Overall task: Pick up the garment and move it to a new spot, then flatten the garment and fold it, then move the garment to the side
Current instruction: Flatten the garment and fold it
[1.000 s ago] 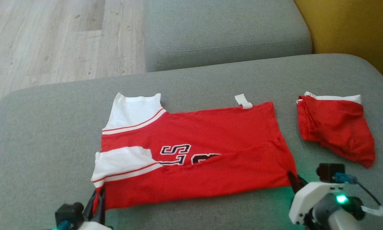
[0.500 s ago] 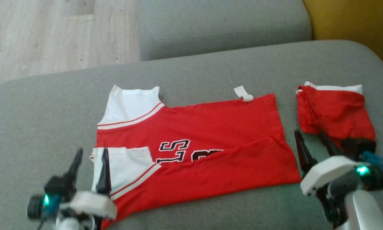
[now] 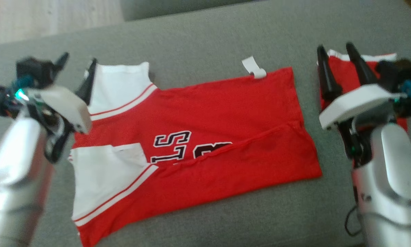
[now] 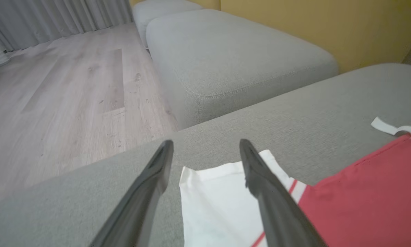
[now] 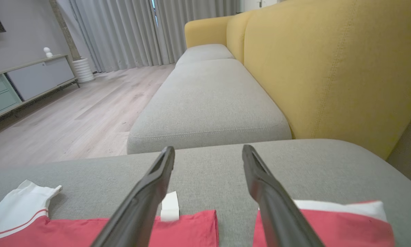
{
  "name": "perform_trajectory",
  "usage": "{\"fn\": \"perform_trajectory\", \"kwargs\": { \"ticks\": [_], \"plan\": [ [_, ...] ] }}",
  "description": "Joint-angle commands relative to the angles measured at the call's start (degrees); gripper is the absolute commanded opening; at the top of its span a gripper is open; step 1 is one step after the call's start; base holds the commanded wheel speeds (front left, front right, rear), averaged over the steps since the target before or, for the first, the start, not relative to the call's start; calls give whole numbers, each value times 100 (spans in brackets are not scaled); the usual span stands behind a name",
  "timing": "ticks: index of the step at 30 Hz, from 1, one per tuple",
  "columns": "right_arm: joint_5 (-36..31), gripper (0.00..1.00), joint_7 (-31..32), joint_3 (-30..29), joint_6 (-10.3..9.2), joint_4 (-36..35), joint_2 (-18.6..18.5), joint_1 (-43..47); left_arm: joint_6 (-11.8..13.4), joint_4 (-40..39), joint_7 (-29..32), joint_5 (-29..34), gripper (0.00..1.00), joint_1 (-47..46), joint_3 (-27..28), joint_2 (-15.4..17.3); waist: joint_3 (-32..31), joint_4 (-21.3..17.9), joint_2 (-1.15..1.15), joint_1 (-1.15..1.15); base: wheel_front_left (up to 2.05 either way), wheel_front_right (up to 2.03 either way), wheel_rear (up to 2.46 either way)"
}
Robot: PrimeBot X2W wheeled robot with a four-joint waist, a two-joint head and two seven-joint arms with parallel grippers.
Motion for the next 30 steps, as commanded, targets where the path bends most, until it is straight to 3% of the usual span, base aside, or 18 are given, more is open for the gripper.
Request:
{"fn": "perform_trajectory", "kwargs": {
  "ticks": [1,7,13,27,28,29,30],
  "plan": [
    [-43,100,-76,178,-4,-118,-29,-341,-46,54,161,-32,100,-442,132,356,338,-231,0,-2,0,0,0],
    [-39,100,-246,376,-4,192,-43,-970,-117,987,1043,-313,100,-1341,-562,801,781,-481,0,-2,0,0,0],
    [-12,100,-410,471,-4,364,-39,-1258,-119,1543,1065,-588,100,-1883,-918,1092,1068,-618,0,-2,0,0,0],
    [-18,100,-551,533,-4,472,-43,-1472,-120,2369,1565,-1384,100,-2391,-1854,1165,1368,-771,0,-2,0,0,0],
    [-27,100,-549,526,-4,473,-49,-1479,-120,2358,1637,-1476,92,-2382,-1913,1139,1369,-765,0,-2,0,0,0],
    [-35,100,-544,517,-4,471,-58,-1485,-120,2338,1673,-1567,49,-2383,-1947,1123,1370,-757,0,-2,0,0,0],
    [-43,100,-537,504,-4,469,-71,-1489,-120,2304,1662,-1649,0,-2389,-1970,1115,1371,-744,0,-2,0,0,0]
  ]
}}
